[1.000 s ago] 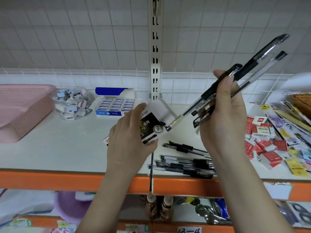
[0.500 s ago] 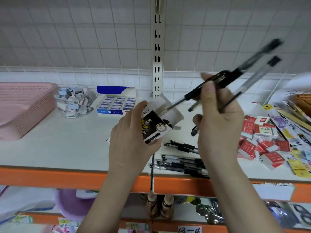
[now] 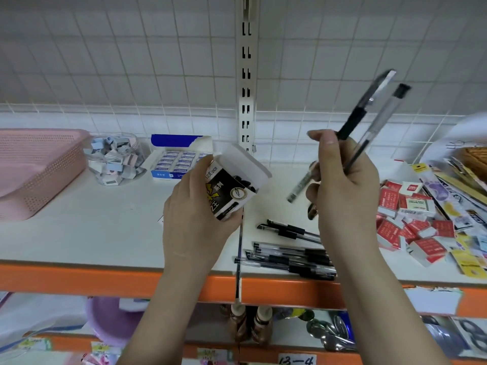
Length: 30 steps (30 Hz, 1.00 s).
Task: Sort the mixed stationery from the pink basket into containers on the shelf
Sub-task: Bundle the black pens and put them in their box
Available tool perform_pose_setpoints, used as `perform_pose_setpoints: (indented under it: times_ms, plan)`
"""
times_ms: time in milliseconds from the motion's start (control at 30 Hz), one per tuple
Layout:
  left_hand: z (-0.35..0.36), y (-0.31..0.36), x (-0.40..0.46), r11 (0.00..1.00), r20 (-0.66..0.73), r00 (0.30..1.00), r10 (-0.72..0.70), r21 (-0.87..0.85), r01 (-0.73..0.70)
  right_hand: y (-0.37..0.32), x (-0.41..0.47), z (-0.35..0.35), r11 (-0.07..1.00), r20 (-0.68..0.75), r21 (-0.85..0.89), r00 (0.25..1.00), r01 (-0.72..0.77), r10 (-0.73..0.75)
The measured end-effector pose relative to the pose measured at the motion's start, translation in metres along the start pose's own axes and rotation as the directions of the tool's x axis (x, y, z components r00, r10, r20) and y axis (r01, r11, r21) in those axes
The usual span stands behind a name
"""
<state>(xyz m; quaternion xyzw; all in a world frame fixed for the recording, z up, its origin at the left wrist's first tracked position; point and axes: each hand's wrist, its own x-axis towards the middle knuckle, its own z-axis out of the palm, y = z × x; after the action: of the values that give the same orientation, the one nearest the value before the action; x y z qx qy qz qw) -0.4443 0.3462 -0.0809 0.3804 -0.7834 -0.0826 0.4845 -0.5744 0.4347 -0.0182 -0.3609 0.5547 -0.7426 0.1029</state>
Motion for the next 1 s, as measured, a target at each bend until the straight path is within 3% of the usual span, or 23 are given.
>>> perform_pose_setpoints:
  times_ms: [67,200,367,500,667,867,933,1000]
  plan:
    - [0.002,0.001,-0.001,1.000,-0.007,1.000,0.011,-0.002,-0.011,-0.003,-0.002,0.001,0.998,0.032,0.065,0.999,0.021,-0.024]
    - [0.006,0.006,-0.002,0.999,-0.024,0.999,0.031,0.011,-0.030,0.002,-0.007,0.008,0.987,0.123,-0.079,0.984,0.142,-0.132]
    - [0.010,0.010,-0.004,0.998,0.001,0.998,0.059,0.037,-0.059,0.013,-0.005,0.011,0.922,0.353,-0.381,0.933,0.072,0.073]
    - [0.010,0.010,-0.004,0.997,0.008,0.998,0.064,0.051,-0.064,0.007,-0.003,0.008,0.954,0.271,-0.297,0.961,0.037,0.047]
    - [0.011,0.009,-0.004,0.997,-0.001,0.998,0.063,0.052,-0.062,0.008,-0.003,0.008,0.945,0.247,-0.293,0.966,0.146,-0.072]
    - [0.008,-0.001,0.000,0.996,-0.017,0.997,0.080,0.050,-0.079,0.003,-0.001,0.005,0.997,0.131,-0.053,0.990,-0.048,0.055]
    - [0.006,-0.007,0.002,0.993,-0.048,0.994,0.095,0.079,-0.091,0.005,0.004,0.000,0.982,0.181,-0.187,0.984,0.041,-0.007]
    - [0.003,-0.013,0.005,0.992,-0.069,0.994,0.080,0.100,-0.073,0.005,0.006,-0.006,0.943,0.336,-0.301,0.941,0.143,-0.036]
